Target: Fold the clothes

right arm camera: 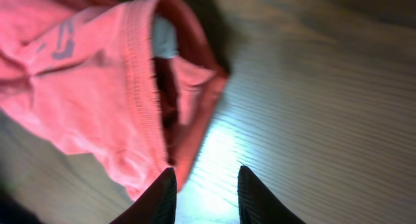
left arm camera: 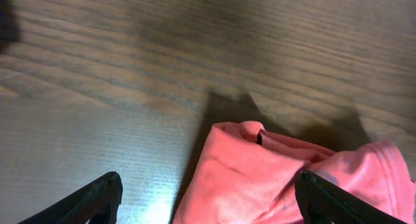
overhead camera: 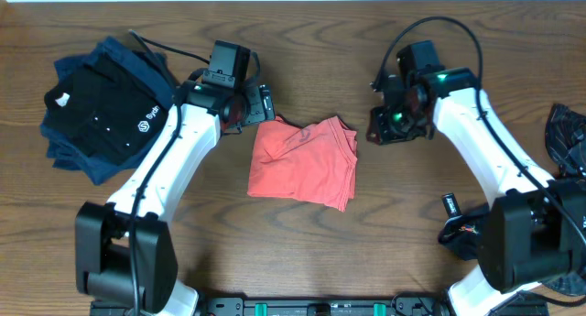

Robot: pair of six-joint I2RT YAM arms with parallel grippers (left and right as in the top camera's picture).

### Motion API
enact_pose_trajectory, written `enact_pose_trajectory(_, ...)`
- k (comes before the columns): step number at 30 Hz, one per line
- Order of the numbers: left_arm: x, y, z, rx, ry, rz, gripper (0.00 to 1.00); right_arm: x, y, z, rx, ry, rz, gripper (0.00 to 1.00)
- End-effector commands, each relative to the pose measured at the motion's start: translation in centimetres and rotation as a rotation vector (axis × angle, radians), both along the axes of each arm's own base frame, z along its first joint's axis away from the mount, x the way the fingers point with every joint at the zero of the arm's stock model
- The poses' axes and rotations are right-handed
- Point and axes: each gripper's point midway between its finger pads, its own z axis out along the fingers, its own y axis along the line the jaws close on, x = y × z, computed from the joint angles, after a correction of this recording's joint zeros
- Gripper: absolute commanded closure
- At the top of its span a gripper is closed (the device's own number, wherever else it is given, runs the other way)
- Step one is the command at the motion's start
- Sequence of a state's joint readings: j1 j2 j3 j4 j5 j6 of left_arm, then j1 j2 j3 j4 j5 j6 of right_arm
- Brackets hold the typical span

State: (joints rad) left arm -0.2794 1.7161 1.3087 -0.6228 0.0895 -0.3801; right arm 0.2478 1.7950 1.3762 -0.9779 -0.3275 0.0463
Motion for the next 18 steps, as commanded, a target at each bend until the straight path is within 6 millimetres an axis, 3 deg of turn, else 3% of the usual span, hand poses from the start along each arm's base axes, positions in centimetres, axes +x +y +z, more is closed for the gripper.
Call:
enact_pose_trajectory(1,0.3,0.2,-2.2,0.041,0.039,-0.024,0.14,-1.7,2.3,-1.8,0.060,0.061,0.081,0.69)
enact_pose_trajectory(8,-0.3,0.4,-7.5,0.073,0.169,-0.028,0.14,-2.5,4.7,-4.6,0.070,0.059,0.113,0.70)
enact_pose_trajectory(11,-0.8,0.5,-9.5,0.087,0.221,-0.028,0.14,-2.1,5.0,-5.0,0.077,0.043,0.094,0.82)
enact_pose_trajectory(12,-1.0,0.6,-10.1,0.091,0.236,-0.028,0.14,-1.9,4.9,-5.1,0.074,0.036,0.090,0.91)
enact_pose_trajectory(13,-1.2,0.6,-10.7,0.096,0.256,-0.028,0.14,-1.7,4.7,-5.2,0.064,0.029,0.080,0.98)
enact_pose_trajectory(16,-2.2,0.9,-12.2,0.112,0.314,-0.029,0.16,-0.6,2.9,-5.8,-0.034,0.003,-0.008,0.99)
enact_pose_trajectory(18,-3.1,1.4,-12.9,0.135,0.355,-0.026,0.25,0.5,1.4,-6.1,-0.111,-0.031,-0.079,0.99)
